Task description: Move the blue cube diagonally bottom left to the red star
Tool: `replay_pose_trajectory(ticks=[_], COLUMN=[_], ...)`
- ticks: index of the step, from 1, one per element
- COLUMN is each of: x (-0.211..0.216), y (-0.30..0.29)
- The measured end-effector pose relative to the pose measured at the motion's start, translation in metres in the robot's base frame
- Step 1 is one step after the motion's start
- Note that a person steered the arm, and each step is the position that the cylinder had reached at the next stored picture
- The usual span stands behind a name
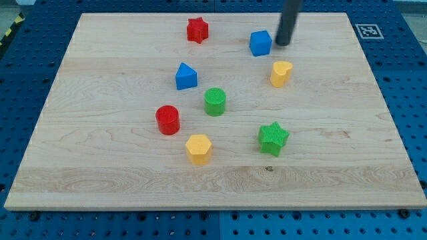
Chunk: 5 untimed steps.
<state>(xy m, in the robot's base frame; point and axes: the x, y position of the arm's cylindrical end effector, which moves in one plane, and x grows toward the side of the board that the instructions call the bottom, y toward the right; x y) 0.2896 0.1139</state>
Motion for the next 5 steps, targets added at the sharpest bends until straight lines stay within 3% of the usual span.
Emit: replay_pose_trajectory(ticks=[5], x=[0.032], y=[-0.019])
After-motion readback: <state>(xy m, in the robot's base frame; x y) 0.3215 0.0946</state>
